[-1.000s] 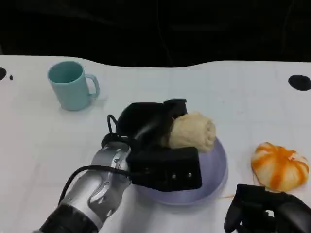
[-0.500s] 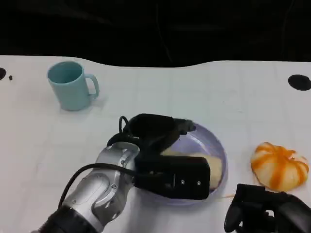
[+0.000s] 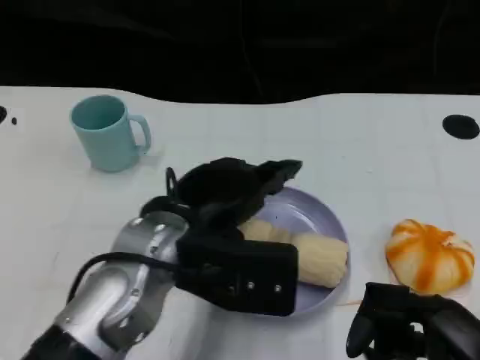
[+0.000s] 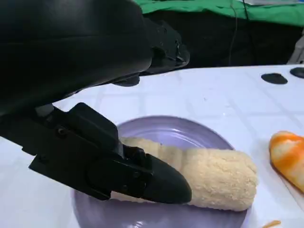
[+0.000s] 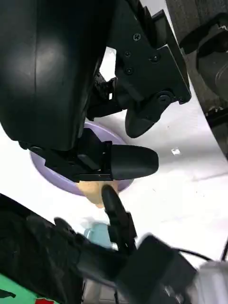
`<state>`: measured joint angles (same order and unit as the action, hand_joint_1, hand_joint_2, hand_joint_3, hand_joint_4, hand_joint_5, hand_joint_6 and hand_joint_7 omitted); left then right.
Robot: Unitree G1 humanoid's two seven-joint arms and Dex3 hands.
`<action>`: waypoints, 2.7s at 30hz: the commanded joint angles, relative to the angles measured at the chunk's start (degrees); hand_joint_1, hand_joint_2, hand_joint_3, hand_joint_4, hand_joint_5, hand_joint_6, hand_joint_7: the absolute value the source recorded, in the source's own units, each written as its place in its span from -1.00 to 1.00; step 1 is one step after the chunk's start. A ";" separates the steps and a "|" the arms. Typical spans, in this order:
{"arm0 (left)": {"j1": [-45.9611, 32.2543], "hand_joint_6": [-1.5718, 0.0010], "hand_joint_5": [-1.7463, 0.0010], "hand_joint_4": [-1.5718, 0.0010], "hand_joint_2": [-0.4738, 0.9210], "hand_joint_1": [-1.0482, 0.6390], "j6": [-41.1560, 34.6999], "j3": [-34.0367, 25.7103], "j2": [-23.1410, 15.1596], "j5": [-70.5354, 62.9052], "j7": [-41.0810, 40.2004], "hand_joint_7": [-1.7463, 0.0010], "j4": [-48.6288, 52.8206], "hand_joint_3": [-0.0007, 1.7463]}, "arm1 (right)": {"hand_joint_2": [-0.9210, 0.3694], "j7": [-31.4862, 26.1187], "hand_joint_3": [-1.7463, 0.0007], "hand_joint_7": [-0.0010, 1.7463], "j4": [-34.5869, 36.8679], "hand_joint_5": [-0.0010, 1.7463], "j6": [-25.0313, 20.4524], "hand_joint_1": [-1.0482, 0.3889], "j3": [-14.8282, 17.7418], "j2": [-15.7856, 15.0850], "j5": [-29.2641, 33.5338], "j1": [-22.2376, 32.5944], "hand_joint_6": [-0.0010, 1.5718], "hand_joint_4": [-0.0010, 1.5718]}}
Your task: Grasp the towel on the left side of the plate with the left hand and place it into the plate.
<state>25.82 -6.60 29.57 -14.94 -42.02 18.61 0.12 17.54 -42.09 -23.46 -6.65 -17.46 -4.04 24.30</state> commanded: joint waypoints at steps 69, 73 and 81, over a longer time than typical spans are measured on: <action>-45.54 0.10 -1.00 -0.08 0.40 0.15 -31.51 -33.87 10.00 74.98 -11.65 -0.98 -37.52 0.60 | -0.59 0.91 -0.17 0.68 3.37 1.00 3.64 0.40 3.09 -0.21 -1.96 -0.35 -0.21 -0.10; -45.49 0.10 -1.00 -0.08 0.41 0.14 -32.10 -34.23 9.73 75.32 -11.60 -0.99 -37.62 0.60 | -0.59 0.84 -0.17 0.69 3.10 1.00 3.55 0.41 2.89 -0.26 -1.72 -0.19 -0.21 -0.10; -45.77 0.10 -1.00 -0.08 0.42 0.14 -31.84 -33.94 8.45 74.33 -10.39 -1.00 -37.62 0.59 | -0.59 0.62 -0.17 0.69 3.34 1.00 4.28 0.43 2.53 0.29 -1.75 0.32 -0.21 -0.10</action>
